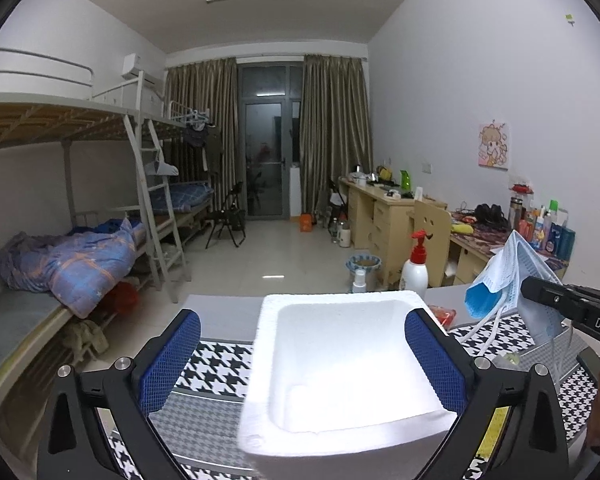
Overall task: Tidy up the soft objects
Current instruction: 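Lower the mask into the foam box and open the right gripper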
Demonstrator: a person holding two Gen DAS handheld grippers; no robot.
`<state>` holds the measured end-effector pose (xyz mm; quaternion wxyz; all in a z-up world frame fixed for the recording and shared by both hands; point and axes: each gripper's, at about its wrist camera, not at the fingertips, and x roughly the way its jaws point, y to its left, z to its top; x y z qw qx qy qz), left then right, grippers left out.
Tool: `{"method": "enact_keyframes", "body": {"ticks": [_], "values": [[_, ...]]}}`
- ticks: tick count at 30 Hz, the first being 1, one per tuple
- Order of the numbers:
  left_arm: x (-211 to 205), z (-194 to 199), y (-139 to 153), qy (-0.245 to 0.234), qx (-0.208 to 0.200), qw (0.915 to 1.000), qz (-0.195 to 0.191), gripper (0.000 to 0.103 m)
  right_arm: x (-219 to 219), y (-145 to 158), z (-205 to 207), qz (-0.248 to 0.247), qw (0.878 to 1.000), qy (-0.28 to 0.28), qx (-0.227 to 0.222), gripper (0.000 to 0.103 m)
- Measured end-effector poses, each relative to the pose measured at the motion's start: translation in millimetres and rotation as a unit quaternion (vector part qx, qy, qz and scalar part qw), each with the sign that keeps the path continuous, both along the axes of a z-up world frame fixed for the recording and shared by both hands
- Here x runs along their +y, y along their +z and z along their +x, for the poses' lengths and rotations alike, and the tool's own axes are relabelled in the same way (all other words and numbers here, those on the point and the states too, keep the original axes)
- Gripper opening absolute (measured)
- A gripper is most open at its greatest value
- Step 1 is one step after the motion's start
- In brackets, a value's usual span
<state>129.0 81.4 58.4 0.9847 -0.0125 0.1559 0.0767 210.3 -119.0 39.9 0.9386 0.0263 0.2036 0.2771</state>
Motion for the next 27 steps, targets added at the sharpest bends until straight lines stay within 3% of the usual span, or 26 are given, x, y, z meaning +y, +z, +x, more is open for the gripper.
{"method": "enact_keyframes", "body": {"ticks": [27], "values": [[42,-15,-10,0.045,0.003,0.9988,-0.018,0.102,73,-1,5,-0.044,0.997,0.061,0.016,0.005]]}}
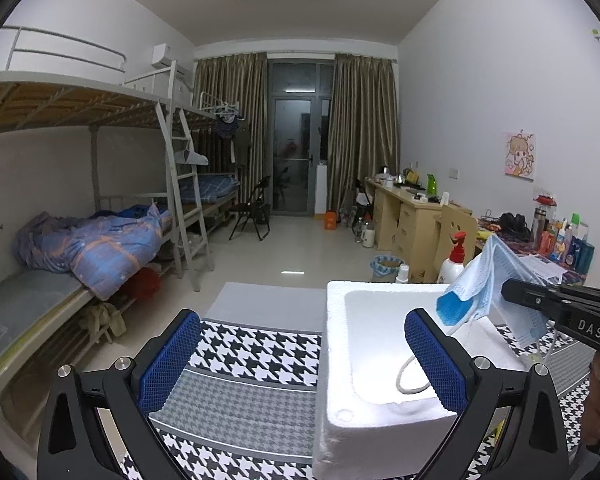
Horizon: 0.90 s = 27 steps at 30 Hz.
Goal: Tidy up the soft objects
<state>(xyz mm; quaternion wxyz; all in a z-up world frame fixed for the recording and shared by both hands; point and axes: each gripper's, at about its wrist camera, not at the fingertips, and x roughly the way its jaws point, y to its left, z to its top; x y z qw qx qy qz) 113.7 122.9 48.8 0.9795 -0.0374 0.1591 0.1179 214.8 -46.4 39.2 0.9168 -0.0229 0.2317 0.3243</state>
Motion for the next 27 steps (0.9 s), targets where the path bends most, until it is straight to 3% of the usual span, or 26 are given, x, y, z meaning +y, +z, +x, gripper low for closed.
{"method": "enact_keyframes", "body": {"ticks": [14,16,18,20,27], "values": [[2,-3,-4,-0.002,0.002,1.0,-0.005,0.102,28,-14,14,-0.026,0.999,0.017,0.044,0.007],[3,-4,-6,0.0,0.003,1.0,-0.006,0.102,32,-16,14,-0.032,0.998,0.02,0.044,0.019],[4,-5,-7,0.001,0.004,1.0,-0.007,0.102,33,-16,12,-0.034,0.998,0.019,0.041,0.053],[6,-4,-8,0.001,0.004,1.0,-0.008,0.102,33,-15,8,-0.031,0.999,0.018,0.032,0.07],[6,-6,-9,-0.004,0.003,1.0,-0.006,0.102,28,-7,-1,-0.02,1.0,0.02,0.012,0.078]]}}
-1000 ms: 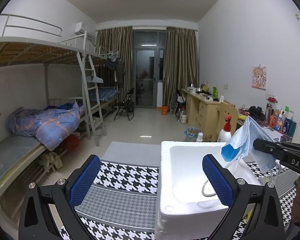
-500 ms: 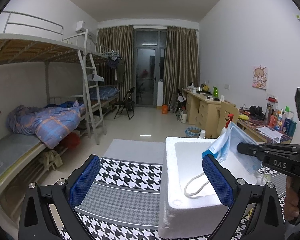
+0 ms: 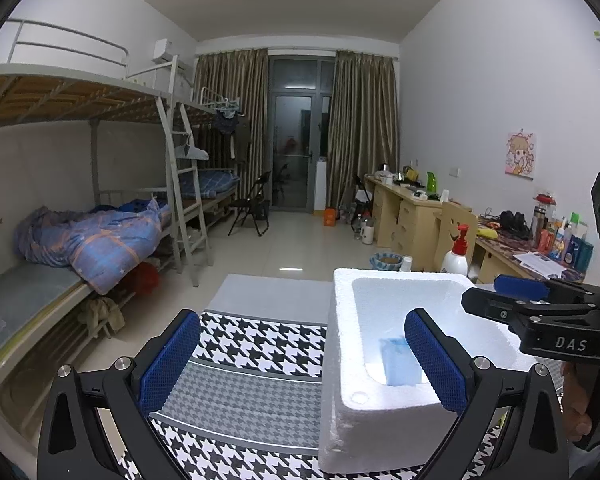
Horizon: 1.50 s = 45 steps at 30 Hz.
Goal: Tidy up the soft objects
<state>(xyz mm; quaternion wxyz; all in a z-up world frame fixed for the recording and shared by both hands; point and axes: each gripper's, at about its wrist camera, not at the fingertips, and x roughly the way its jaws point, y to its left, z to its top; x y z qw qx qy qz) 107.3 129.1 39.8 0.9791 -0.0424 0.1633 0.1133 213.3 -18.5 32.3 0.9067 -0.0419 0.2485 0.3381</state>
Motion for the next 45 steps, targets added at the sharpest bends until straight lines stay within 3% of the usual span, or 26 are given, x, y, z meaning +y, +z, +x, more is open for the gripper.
{"method": "enact_keyframes", "body": {"ticks": [31,41,45], "values": [[-53,-10,14,-0.055,-0.013,0.9982,0.019,0.102,-63,9,-23,0.014,0.996,-0.061,-0.063,0.08],[-75,-5,17,-0.087,-0.015,0.9959,0.022,0.102,-86,12,-28,0.025,0.993,-0.086,-0.077,0.094],[-85,-4,18,-0.102,-0.017,0.9944,0.023,0.102,-97,9,-31,0.024,0.991,-0.103,-0.084,0.095]]}}
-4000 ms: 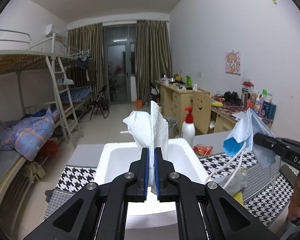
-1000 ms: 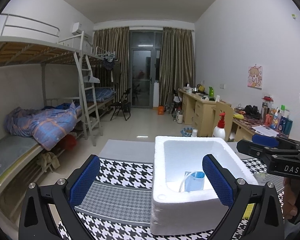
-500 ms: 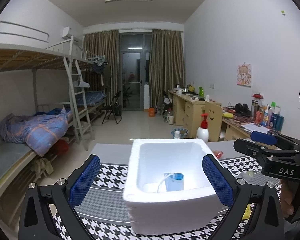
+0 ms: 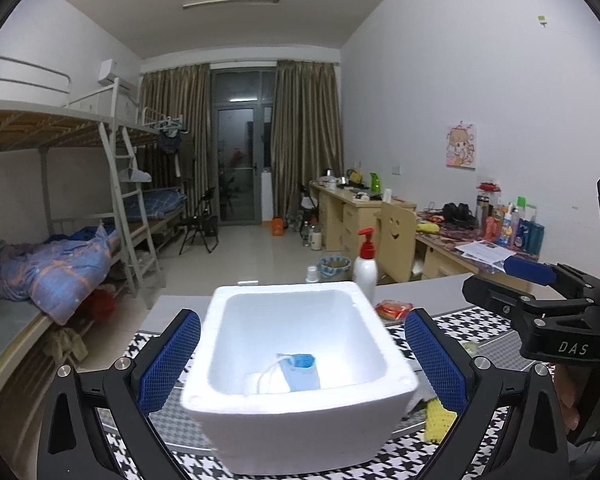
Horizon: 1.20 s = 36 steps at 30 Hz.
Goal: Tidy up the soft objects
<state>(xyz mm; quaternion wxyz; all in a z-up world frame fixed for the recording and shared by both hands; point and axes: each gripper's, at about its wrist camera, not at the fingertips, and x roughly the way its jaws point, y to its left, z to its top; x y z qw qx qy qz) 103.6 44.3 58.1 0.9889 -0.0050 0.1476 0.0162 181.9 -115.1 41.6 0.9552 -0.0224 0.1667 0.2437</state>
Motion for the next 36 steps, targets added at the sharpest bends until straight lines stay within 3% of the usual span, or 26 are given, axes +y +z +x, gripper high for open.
{"method": "enact_keyframes", "body": {"ticks": [19,36], "values": [[-48,13,4,-0.067,-0.001,0.9977,0.003,0.102,-58,-1,-6,0.01,0.998,-0.062,-0.005,0.095],[-80,31,-3,-0.088,0.019,0.9959,0.004,0.102,-95,-9,5,0.009,0.996,-0.087,0.012,0.095]]}}
